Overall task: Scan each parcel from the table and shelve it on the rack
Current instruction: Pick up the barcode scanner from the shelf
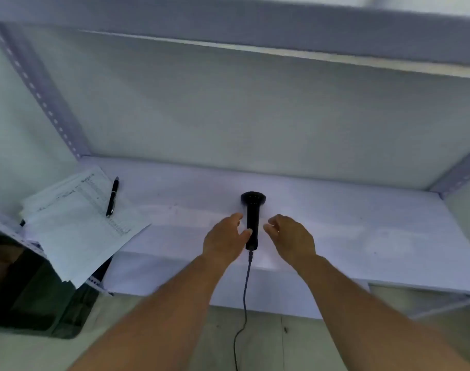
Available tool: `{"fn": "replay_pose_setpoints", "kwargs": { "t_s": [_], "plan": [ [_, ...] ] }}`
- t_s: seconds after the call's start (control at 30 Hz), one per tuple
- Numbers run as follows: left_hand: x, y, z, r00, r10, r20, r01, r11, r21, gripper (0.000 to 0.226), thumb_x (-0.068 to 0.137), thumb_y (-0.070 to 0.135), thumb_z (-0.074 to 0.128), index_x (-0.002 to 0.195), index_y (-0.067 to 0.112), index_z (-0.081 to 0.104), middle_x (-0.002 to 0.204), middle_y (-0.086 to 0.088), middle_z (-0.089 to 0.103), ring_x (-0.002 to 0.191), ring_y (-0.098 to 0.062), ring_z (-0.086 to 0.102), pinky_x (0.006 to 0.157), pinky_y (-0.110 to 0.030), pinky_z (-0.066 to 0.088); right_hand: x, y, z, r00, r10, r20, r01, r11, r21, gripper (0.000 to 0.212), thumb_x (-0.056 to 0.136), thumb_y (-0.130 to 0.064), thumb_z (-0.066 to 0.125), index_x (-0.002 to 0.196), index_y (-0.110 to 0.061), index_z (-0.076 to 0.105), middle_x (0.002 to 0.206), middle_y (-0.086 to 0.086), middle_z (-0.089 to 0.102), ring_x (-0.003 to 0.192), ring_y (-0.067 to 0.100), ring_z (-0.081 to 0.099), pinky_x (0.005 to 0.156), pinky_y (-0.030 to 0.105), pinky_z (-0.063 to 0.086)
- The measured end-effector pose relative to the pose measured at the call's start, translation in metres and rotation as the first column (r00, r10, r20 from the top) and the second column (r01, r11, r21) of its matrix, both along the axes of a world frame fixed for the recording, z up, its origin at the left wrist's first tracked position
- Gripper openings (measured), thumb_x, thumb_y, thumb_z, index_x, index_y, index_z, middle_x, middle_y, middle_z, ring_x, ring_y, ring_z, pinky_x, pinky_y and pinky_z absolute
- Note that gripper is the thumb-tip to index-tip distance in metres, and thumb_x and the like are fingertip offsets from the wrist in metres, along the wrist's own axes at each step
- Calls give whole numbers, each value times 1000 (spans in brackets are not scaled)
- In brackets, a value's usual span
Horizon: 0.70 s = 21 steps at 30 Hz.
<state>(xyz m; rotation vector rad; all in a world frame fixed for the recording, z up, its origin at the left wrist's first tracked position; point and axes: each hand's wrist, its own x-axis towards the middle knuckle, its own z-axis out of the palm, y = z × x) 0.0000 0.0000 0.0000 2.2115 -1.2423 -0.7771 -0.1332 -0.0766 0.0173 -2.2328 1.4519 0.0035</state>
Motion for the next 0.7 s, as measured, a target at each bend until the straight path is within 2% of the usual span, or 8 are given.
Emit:
{"fn": "replay_pose_setpoints", "kwargs": {
  "t_s": [0.1,0.17,0.2,0.23,0.3,0.37,0.53,0.7],
  "plan": [
    [-2,-15,-28,1000,-7,-26,8,999,33,59,97,40,53,149,22,33,146,-1,48,126,-20,51,102,-35,43,11,-11,-36,992,-51,116,42,996,78,34,106,-33,39,124,-14,59,120,6,64,112,25,58,85,26,42],
    [-1,-23,-40,998,-8,-55,11,999,49,61,97,40,54,150,22,30,144,-3,50,124,-21,53,100,-34,44,18,-20,-53,972,-104,212,78,989,127,22,105,-27,40,94,-19,57,95,4,61,96,24,57,72,23,38],
    [-2,-27,-45,997,-10,-78,13,999,45,60,96,39,54,149,22,32,140,-3,53,122,-22,55,98,-34,45,20,-23,-59,957,-149,247,114,982,150,22,105,-24,41,86,-20,53,91,4,57,92,24,58,71,26,38],
    [-1,-31,-49,994,-8,-109,11,1000,20,58,96,38,55,148,24,35,136,-4,56,119,-22,56,97,-34,46,22,-28,-65,940,-171,295,124,977,171,22,104,-22,41,87,-18,55,93,5,60,92,26,60,75,29,42],
    [-1,-35,-55,982,0,-189,-8,999,-41,51,94,34,57,142,27,43,130,-3,61,115,-20,59,96,-33,48,26,-30,-69,918,-190,349,123,971,204,24,103,-18,43,105,-11,65,103,11,67,96,29,64,85,35,49],
    [-3,-37,-57,965,21,-262,-40,997,-69,47,94,28,58,139,27,46,125,-3,63,111,-19,60,93,-29,48,28,-28,-71,909,-196,368,117,967,226,29,102,-15,43,120,-8,65,109,13,69,97,29,65,89,37,50],
    [-9,-24,-45,944,49,-326,-71,996,-55,45,93,26,61,136,27,47,121,-2,66,104,-19,64,93,-35,52,21,-19,-57,910,-211,356,124,960,253,29,101,-16,47,122,-10,64,107,10,70,88,21,63,80,28,48],
    [-20,2,-11,946,30,-324,-51,997,-57,58,90,23,62,143,35,40,117,3,67,96,-17,67,89,-42,55,7,7,-21,872,-304,385,160,918,363,28,99,-17,53,124,-10,63,103,9,70,91,23,67,90,38,54]
  ]
}}
